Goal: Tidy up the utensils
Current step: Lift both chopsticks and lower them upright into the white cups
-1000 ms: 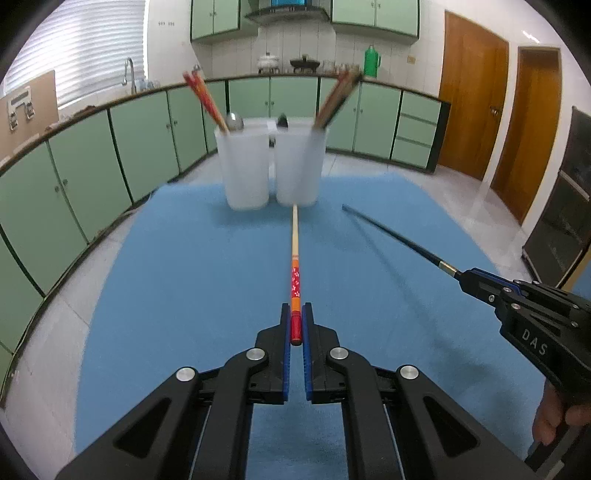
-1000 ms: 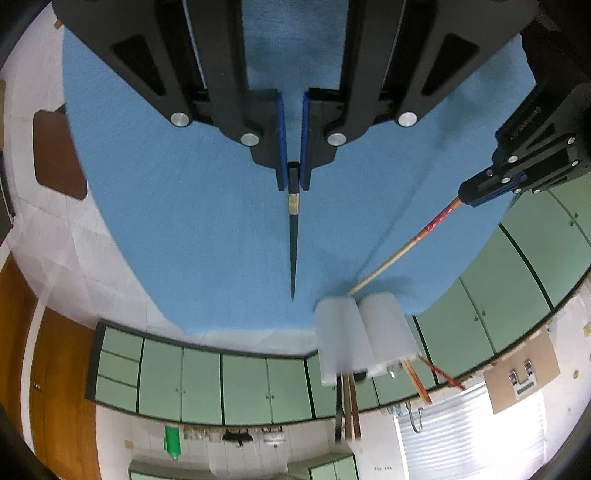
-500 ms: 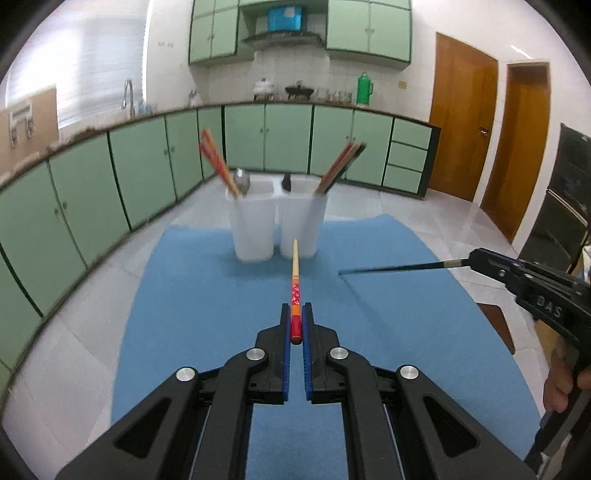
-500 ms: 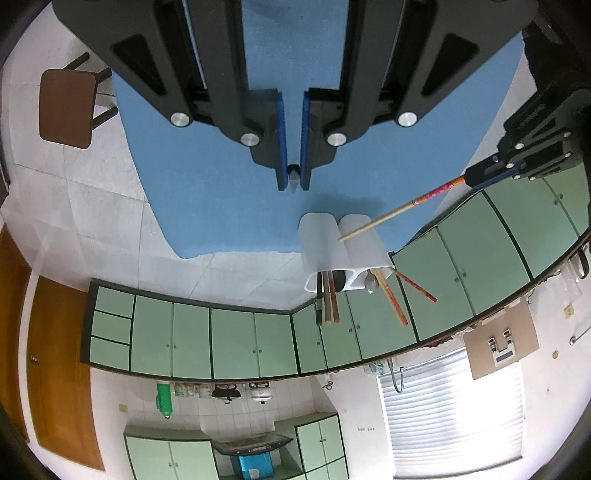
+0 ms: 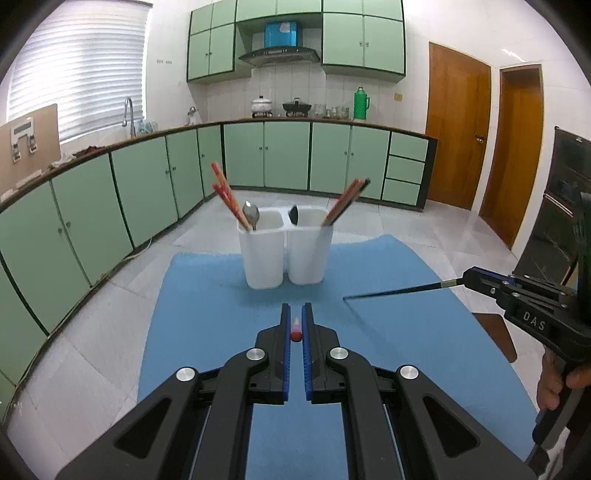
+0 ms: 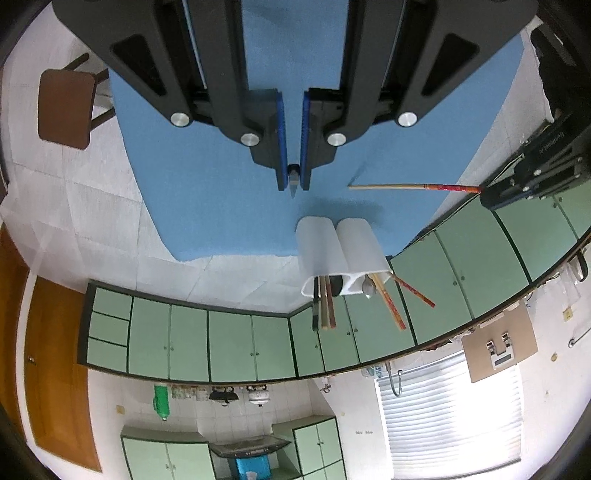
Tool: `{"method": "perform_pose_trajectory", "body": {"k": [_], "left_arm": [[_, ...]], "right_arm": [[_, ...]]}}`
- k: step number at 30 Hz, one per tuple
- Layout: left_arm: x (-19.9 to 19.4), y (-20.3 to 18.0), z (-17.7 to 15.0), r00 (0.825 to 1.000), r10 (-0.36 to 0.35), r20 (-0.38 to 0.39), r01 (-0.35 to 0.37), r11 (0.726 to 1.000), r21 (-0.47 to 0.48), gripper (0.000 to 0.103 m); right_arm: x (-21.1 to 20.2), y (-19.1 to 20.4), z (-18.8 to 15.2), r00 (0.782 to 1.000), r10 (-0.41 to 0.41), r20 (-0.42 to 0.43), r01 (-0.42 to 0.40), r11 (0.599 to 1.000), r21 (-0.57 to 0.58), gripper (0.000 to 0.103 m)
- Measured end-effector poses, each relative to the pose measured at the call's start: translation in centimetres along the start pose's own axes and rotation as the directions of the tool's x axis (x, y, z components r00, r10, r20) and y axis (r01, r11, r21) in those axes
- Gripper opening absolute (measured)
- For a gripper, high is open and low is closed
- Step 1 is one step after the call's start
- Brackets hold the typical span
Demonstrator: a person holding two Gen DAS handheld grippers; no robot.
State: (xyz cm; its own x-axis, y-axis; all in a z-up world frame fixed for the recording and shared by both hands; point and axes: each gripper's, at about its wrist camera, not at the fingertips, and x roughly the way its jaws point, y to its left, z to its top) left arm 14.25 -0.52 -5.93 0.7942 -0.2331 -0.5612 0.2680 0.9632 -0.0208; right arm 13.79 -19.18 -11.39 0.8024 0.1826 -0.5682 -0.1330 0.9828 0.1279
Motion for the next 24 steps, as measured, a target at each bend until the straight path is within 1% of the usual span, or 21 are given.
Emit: {"method": "perform_pose_trajectory", "body": {"k": [6,8,16,21,24], "left_arm": [[0.7,0.3,2.2,1.0,-0.017,0.02,0.017,1.0,0.015,0.005],[1.0,0.3,2.9,0.999,-0.026,0.022,0.026,0.999,0.023,0.005],[2.0,-0.1,5.7,0.999,-0.025,0.048,0.021,0.997,0.078,0.005],[2.0,0.4,7.1,0.997,-0.035,0.066,0.029,0.996,0.084,0.005],[1.3,0.8,8.3,0.995,-0.038,0.092,0.03,0.996,0.083,0.005]], "right_arm": [[0.1,0.1,3.5,0.998,0.055,0.01,-0.055,0.998,0.004,0.006],[0.4,0.4,4.7,0.998,0.058,0.012,-0.058,0.998,-0.011,0.006],[0.6,0.2,9.5,0.997,0.062,0.035,-0.06,0.997,-0.046,0.006],[0.4,0.2,11.7,0.997,0.07,0.043,-0.067,0.995,-0.073,0.006],[0.2,0.0,13.1,0.996,0.056,0.064,-0.05,0.995,-0.087,0.006]]}}
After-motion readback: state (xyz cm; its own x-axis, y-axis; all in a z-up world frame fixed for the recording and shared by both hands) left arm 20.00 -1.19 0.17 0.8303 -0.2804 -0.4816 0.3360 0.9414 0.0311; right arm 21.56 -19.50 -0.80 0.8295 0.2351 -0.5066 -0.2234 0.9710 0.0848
